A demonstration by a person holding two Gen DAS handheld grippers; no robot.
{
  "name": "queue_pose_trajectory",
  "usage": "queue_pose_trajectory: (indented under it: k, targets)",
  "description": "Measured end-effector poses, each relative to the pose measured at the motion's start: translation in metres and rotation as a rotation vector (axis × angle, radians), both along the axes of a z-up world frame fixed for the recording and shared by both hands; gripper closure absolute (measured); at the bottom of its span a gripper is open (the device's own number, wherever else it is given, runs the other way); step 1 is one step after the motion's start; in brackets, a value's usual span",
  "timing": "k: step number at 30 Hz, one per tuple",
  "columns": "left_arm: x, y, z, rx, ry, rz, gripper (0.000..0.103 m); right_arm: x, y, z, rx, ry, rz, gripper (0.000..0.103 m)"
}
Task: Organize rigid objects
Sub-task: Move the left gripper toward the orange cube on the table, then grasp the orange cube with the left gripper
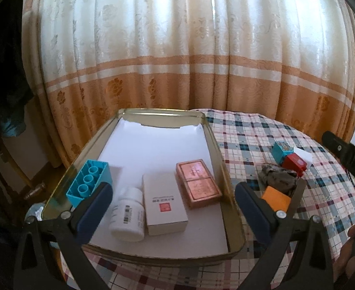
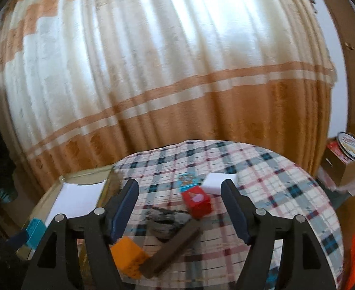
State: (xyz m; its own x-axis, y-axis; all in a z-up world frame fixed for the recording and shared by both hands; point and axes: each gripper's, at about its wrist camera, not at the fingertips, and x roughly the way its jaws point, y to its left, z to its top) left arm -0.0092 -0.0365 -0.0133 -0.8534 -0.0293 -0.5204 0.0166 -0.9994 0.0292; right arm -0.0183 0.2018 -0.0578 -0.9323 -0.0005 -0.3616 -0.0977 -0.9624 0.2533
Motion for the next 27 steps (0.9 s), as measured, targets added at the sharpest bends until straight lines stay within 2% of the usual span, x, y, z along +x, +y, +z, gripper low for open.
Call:
queue_pose_trajectory:
  k: [7, 11, 15, 22, 25, 27]
  targets:
    - [0.0, 0.006, -0.001, 0.003, -0.018, -0.02, 0.001, 0.008, 0.021, -0.006, -0.004, -0.033, -0.052, 0.03]
    - [0.002, 0.016, -0.001, -0.023, -0.015, -0.043, 0.001, 0.013, 0.034, -0.01, -0.05, -0.055, -0.07, 0.03]
    - [0.006, 0.03, 0.0, -0.06, -0.003, -0.099, 0.001, 0.016, 0.04, -0.013, -0.061, -0.074, -0.077, 0.03]
    - [0.011, 0.052, 0.003, -0.077, 0.006, -0.219, 0.001, 0.019, 0.045, -0.013, -0.077, -0.076, -0.081, 0.03]
    - [0.013, 0.07, 0.002, -0.127, 0.011, -0.274, 0.001, 0.021, 0.047, -0.013, -0.077, -0.086, -0.077, 0.03]
    - [0.009, 0.081, -0.001, -0.15, -0.014, -0.312, 0.001, 0.022, 0.049, -0.013, -0.076, -0.09, -0.077, 0.03]
